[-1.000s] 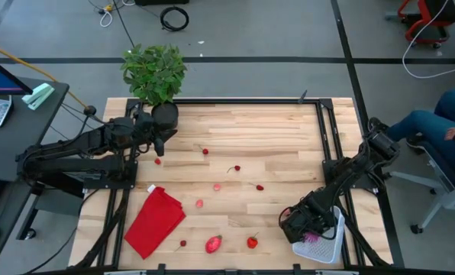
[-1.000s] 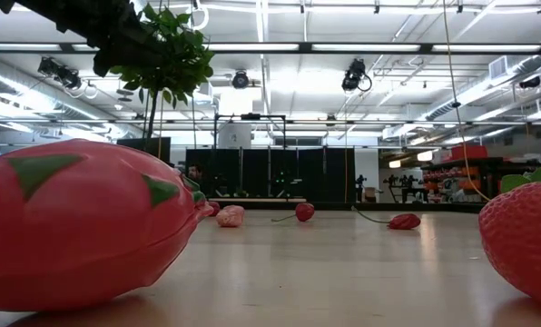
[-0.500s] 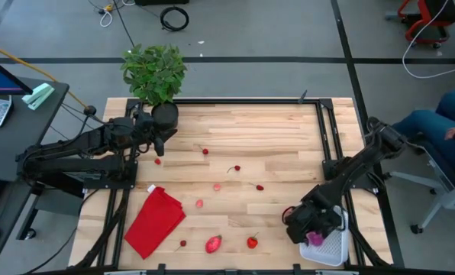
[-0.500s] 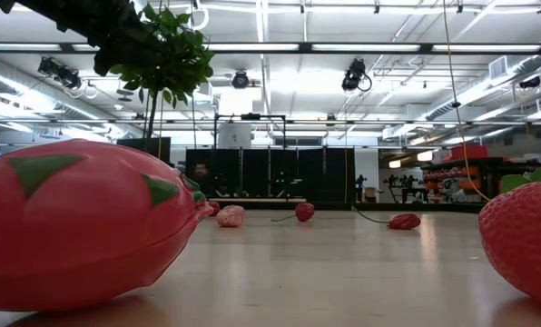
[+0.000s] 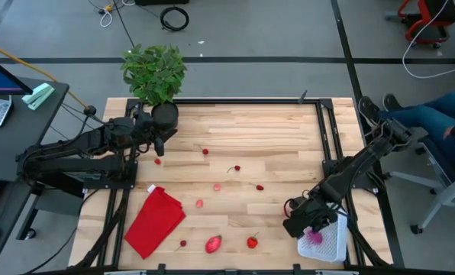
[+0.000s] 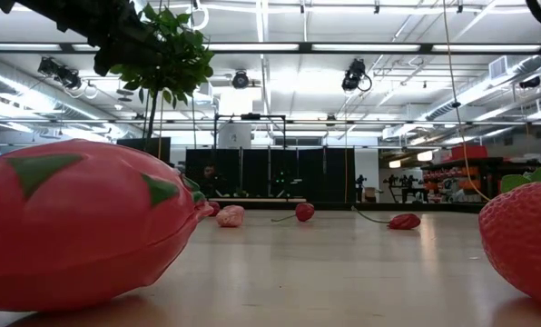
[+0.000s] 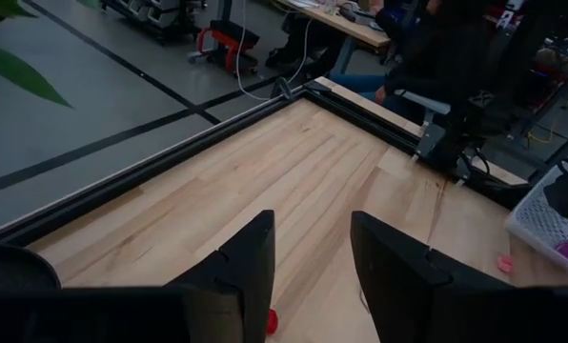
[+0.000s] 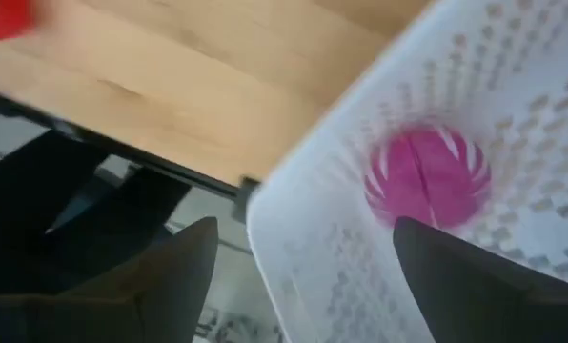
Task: Pick and placing Produce into tupperware
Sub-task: Put the red cherry into the white basket
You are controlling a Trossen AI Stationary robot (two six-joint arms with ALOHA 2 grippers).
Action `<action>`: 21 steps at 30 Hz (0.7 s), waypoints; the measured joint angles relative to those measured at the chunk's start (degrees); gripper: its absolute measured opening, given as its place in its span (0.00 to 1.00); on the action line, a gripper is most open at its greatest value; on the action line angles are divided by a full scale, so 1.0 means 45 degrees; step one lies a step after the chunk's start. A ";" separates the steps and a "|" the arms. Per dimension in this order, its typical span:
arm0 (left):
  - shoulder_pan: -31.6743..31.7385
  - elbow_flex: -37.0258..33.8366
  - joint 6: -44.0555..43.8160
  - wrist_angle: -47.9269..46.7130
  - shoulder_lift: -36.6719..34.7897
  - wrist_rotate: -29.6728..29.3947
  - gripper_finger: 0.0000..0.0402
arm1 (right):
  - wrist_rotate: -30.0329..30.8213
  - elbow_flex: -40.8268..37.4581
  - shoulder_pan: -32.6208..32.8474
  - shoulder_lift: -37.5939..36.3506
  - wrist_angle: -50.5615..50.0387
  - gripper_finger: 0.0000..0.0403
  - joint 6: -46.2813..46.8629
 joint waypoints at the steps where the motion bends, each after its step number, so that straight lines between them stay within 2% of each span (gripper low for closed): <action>1: 0.0000 0.0000 -0.0001 0.0000 0.0002 0.0000 0.36 | 0.0310 0.0000 0.0000 0.0000 0.0106 0.81 -0.0165; 11: 0.0000 0.0000 -0.0003 0.0000 0.0000 0.0000 0.37 | 0.3964 0.0005 -0.0019 -0.0005 0.0519 0.81 -0.0799; 21: -0.0002 0.0000 -0.0003 0.0000 0.0002 0.0000 0.36 | 0.4326 0.0005 -0.0447 -0.0115 0.2799 0.79 -0.0655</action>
